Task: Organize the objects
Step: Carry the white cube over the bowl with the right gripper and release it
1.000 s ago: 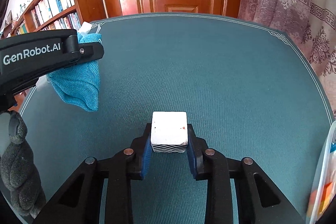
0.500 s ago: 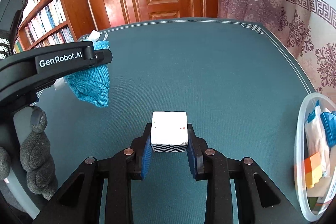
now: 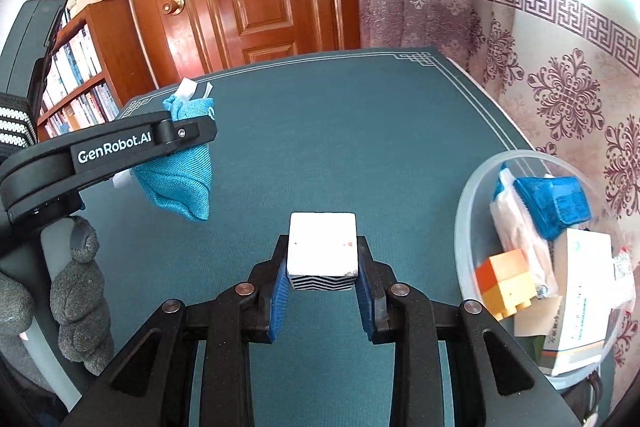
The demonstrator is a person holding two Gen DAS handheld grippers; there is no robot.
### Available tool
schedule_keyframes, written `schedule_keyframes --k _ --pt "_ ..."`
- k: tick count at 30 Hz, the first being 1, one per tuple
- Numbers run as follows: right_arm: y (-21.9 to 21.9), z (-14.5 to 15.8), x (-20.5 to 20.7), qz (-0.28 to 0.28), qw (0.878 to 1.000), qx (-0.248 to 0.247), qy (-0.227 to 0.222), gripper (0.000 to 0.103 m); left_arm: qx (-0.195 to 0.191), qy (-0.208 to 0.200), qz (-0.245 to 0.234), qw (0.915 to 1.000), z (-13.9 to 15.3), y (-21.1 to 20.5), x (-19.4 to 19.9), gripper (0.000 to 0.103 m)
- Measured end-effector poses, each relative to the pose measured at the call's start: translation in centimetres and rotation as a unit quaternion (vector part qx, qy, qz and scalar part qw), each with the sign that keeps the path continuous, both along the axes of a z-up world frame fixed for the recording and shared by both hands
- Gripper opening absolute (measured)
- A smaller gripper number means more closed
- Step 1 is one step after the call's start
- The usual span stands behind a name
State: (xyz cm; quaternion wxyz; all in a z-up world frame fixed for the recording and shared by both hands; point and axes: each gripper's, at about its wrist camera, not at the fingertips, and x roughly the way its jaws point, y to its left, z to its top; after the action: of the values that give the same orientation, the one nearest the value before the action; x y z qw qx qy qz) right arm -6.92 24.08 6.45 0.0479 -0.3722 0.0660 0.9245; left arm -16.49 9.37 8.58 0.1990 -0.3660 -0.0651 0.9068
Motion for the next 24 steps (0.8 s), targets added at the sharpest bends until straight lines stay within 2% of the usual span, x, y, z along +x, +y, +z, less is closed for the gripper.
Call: schedule_keyframes --k 12,24 --pt "7.0 2.1 4.0 -0.09 0.996 0.011 0.021 0.031 0.014 -0.01 -0.062 0.9979 0.1 3.0 1.7 0.047" --pt "14.8 2.7 5.6 -0.18 0.983 0.01 0.042 0.031 -0.004 -0.003 -0.107 0.9942 -0.3 5.9 3.7 0.047"
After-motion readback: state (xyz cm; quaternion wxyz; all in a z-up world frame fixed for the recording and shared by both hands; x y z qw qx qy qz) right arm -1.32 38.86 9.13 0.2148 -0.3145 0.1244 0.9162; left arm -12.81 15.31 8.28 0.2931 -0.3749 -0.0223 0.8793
